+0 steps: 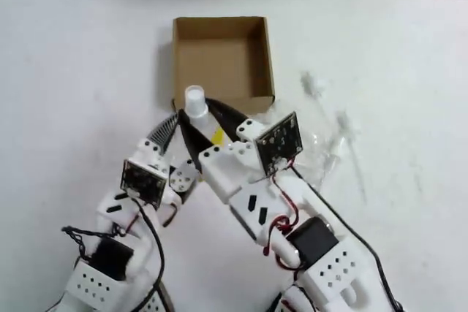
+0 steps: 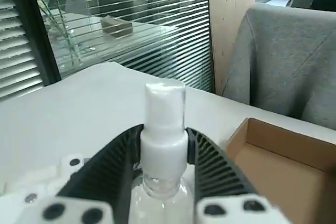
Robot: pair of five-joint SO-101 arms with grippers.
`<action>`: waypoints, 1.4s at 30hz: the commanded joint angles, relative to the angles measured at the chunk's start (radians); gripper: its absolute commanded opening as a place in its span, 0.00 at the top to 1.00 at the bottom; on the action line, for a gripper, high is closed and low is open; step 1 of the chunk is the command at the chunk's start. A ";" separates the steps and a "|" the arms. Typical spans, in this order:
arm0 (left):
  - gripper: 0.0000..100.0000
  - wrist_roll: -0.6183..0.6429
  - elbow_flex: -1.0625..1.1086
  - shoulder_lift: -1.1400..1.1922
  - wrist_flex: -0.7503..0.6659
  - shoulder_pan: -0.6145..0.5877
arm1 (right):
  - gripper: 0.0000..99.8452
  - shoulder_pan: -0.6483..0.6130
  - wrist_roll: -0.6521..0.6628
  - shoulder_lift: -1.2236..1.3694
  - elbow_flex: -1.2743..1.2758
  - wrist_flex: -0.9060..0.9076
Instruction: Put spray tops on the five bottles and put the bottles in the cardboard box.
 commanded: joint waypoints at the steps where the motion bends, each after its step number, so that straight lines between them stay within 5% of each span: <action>1: 0.98 -0.002 -0.008 -0.019 -0.020 -0.004 | 0.98 0.005 -0.008 -0.021 -0.002 -0.025; 13: 0.98 -0.002 -0.008 -0.019 -0.020 -0.004 | 0.97 -0.038 -0.009 -0.021 0.008 -0.002; 21: 0.98 -0.002 0.008 -0.021 -0.028 -0.004 | 0.80 -0.065 -0.066 -0.021 0.002 0.056; 38: 0.98 -0.002 0.009 -0.021 -0.028 -0.004 | 0.81 -0.051 -0.064 -0.019 -0.405 0.367; 42: 0.98 -0.003 0.009 -0.022 -0.028 -0.004 | 0.93 -0.008 -0.064 0.007 -0.445 0.377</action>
